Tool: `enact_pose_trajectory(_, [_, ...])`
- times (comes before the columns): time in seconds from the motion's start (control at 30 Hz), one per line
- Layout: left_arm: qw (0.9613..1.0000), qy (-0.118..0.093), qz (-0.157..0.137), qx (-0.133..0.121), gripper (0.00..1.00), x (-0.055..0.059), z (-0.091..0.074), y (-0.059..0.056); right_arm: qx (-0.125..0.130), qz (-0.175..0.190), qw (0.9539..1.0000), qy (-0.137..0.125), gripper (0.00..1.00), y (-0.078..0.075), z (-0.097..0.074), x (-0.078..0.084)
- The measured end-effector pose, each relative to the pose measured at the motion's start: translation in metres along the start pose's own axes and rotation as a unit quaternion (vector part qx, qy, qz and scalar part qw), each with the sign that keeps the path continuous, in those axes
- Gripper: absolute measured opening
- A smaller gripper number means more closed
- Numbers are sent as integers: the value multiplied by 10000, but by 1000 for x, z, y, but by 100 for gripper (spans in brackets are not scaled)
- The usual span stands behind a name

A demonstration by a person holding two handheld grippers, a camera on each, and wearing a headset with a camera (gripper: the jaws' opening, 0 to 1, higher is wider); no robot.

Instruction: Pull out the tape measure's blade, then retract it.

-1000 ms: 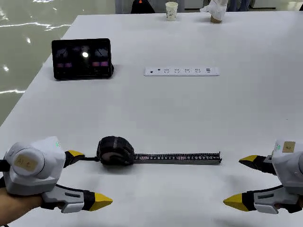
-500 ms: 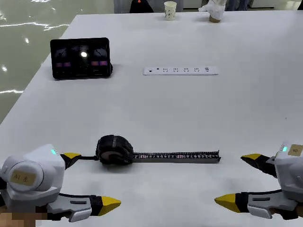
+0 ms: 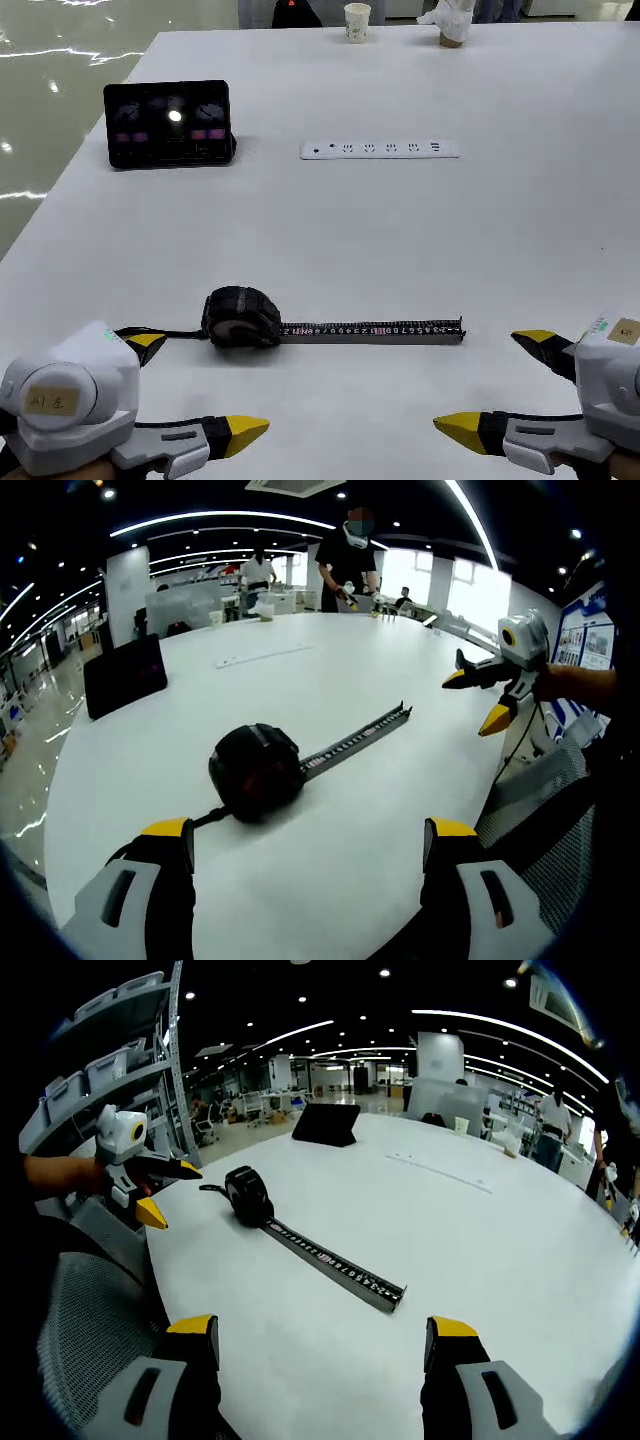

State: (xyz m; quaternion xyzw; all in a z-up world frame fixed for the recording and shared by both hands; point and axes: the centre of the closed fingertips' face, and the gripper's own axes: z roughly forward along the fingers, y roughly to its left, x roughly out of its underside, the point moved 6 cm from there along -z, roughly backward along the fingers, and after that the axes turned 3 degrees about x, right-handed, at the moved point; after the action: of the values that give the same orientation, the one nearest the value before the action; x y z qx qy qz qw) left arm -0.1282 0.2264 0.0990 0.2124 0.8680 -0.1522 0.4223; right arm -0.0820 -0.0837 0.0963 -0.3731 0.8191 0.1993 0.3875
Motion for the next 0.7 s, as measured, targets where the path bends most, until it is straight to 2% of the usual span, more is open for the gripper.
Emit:
enact_pose_trajectory(0.27, [9998, -70, -113, -120, 95, -1, -3, 0, 129, 157, 9998, -78, 88, 5, -2, -2])
enact_pose_trajectory(0.7, [9997, -65, -141, -203, 99, -4, -4, -14, 146, 293, 9994, -99, 90, 21, -1, -2])
